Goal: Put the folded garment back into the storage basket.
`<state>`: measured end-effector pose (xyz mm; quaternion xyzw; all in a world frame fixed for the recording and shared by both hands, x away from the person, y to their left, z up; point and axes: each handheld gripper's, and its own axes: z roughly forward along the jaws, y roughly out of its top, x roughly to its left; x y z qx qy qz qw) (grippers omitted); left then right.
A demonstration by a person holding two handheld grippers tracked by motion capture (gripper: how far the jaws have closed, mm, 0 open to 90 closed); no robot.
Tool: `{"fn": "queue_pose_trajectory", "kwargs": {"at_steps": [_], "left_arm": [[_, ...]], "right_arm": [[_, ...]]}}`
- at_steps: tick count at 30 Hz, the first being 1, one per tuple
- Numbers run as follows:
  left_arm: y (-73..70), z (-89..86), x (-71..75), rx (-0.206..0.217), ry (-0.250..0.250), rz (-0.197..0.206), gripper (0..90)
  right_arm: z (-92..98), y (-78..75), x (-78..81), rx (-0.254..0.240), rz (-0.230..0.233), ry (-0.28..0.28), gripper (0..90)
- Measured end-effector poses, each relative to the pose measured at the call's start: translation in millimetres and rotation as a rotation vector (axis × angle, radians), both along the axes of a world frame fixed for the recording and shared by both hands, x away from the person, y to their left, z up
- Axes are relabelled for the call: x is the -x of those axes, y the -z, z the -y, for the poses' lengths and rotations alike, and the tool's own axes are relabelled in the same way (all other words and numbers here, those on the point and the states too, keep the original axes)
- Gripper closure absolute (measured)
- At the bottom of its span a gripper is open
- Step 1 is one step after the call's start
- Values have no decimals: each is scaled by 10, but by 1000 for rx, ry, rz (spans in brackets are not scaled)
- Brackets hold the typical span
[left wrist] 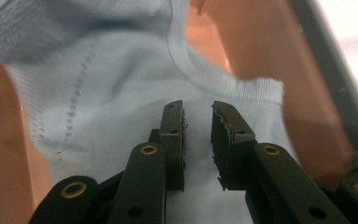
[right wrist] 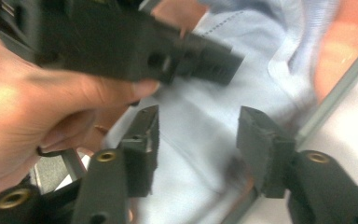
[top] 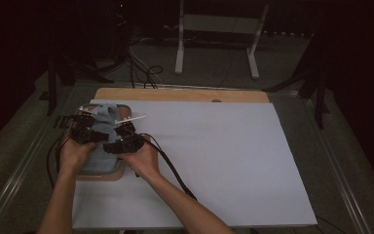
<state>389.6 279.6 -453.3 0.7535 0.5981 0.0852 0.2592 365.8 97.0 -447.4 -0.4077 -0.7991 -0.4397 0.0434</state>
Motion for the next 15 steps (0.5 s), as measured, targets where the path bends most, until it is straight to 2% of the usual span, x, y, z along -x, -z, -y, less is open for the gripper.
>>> {"fn": "queue_pose_trajectory", "kwargs": {"at_steps": [2, 7, 9, 10, 15], "left_arm": [[25, -15, 8, 6, -3, -6, 755], [-48, -9, 37, 19, 8, 26, 740], [-73, -6, 47, 21, 9, 33, 737], [-118, -13, 71, 22, 8, 51, 735], [-181, -40, 132, 35, 7, 87, 715]], "right_arm": [[47, -29, -17, 0, 37, -2, 405], [153, -78, -34, 13, 109, 0, 324], [168, -82, -34, 19, 124, -2, 316], [205, -89, -27, 34, 159, -6, 292], [303, -83, -17, 66, 210, -19, 270]]}}
